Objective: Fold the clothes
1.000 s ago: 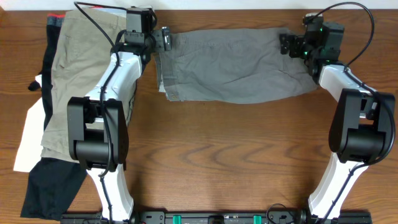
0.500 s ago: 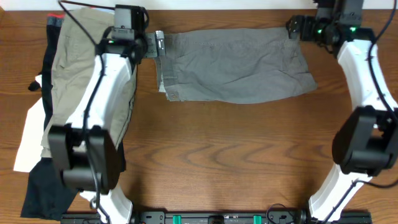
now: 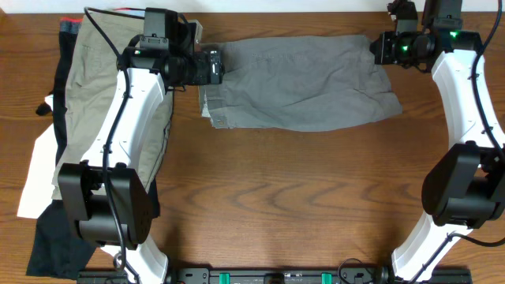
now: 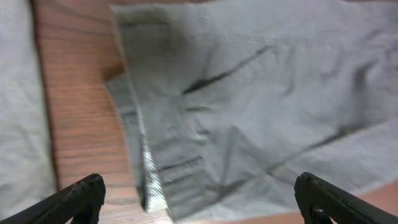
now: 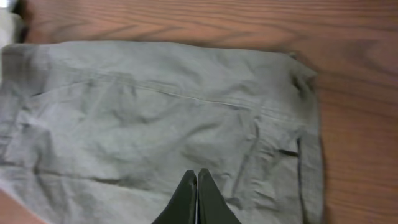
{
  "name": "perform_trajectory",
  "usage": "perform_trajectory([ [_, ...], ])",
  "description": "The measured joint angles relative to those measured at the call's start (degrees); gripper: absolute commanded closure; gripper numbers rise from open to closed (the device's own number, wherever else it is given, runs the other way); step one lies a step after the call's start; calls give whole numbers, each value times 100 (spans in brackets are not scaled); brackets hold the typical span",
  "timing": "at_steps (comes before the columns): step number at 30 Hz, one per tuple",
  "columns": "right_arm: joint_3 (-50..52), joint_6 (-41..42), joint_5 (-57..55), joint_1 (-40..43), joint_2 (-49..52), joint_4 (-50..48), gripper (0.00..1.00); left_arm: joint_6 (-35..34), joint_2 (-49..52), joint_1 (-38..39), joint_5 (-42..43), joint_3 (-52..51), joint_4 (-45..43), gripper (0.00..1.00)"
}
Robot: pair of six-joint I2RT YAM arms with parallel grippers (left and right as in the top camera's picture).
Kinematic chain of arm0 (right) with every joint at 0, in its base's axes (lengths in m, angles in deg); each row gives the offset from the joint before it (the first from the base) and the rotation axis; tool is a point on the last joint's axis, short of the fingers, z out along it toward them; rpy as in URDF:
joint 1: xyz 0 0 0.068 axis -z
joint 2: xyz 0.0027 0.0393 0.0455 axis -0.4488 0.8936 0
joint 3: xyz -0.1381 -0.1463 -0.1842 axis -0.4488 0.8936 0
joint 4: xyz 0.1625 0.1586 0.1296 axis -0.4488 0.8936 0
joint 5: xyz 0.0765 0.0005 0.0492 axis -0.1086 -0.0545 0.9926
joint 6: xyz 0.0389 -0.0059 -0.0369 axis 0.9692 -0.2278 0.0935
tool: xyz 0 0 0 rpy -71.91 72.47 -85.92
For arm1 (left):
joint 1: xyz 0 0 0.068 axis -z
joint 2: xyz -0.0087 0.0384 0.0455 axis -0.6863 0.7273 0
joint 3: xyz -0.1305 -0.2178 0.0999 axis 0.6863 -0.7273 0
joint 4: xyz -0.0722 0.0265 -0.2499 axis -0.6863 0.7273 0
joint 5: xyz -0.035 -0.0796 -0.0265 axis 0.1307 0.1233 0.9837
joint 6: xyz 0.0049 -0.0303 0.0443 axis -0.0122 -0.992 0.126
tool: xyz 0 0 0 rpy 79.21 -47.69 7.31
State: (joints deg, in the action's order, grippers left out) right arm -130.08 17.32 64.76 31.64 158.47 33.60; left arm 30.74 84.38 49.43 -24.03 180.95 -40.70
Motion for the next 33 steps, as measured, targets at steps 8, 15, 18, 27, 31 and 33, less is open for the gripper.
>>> perform_trajectory([
  [8, -2, -179, 546, -9, 643, -120, 99, 505, 0, -11, 570, 0, 400, 2],
  [15, -2, -293, 756, -7, 1499, -173, 99, 734, 0, -341, 682, 0, 496, 2],
  [18, -2, -310, 782, -7, 1670, -216, 99, 780, 0, -568, 688, 0, 507, 2],
  [27, -2, -310, 824, 15, 1788, -234, 99, 859, 319, -745, 713, 2, 509, 2],
  [31, -2, -310, 839, 15, 1880, -188, 99, 861, 846, -743, 713, 2, 501, 2],
  [33, -2, -310, 841, 15, 1910, -179, 99, 863, 1064, -743, 713, 2, 496, 2],
])
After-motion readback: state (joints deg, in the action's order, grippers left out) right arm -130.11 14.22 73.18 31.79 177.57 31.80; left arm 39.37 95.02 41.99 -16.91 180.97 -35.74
